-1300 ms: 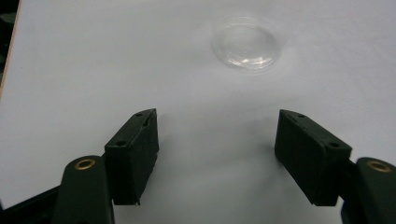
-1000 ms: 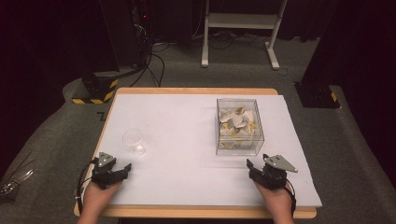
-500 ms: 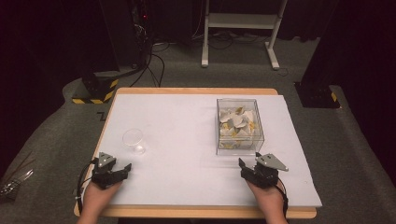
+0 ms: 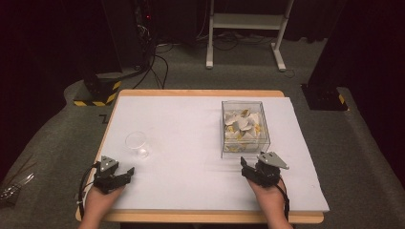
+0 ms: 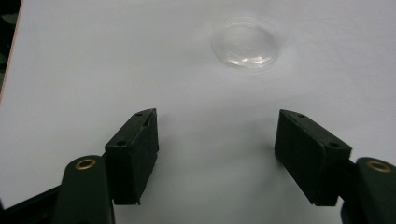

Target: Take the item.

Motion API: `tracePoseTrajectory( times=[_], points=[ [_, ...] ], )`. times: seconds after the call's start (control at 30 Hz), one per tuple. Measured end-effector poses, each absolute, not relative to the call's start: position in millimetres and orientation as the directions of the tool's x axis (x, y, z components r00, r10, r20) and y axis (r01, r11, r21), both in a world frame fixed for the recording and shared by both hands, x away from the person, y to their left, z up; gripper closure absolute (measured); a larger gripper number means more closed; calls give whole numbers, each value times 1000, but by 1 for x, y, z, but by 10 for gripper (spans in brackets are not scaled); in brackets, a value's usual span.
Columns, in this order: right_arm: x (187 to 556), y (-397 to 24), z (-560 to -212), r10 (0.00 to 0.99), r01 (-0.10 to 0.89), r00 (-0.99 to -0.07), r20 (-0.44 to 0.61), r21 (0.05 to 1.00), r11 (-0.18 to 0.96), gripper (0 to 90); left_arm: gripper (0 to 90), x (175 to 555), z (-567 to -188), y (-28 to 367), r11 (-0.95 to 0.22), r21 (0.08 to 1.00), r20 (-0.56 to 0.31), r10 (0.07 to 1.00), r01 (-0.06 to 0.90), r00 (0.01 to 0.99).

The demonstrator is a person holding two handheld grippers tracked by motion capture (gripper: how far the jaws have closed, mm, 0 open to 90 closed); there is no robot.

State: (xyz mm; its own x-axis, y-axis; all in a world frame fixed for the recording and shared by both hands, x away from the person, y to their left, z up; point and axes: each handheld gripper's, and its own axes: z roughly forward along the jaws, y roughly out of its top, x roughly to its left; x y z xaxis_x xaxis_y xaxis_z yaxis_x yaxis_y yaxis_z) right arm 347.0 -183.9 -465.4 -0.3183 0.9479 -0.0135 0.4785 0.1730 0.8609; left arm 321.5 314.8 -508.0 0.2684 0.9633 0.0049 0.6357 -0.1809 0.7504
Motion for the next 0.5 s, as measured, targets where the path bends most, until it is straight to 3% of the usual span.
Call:
tracePoseTrajectory(
  times=[0.5],
  points=[
    [356, -170, -460, 964, 476, -266, -26, 866, 154, 231, 298, 323, -508, 315, -185, 748, 1, 961, 638, 277]
  ],
)
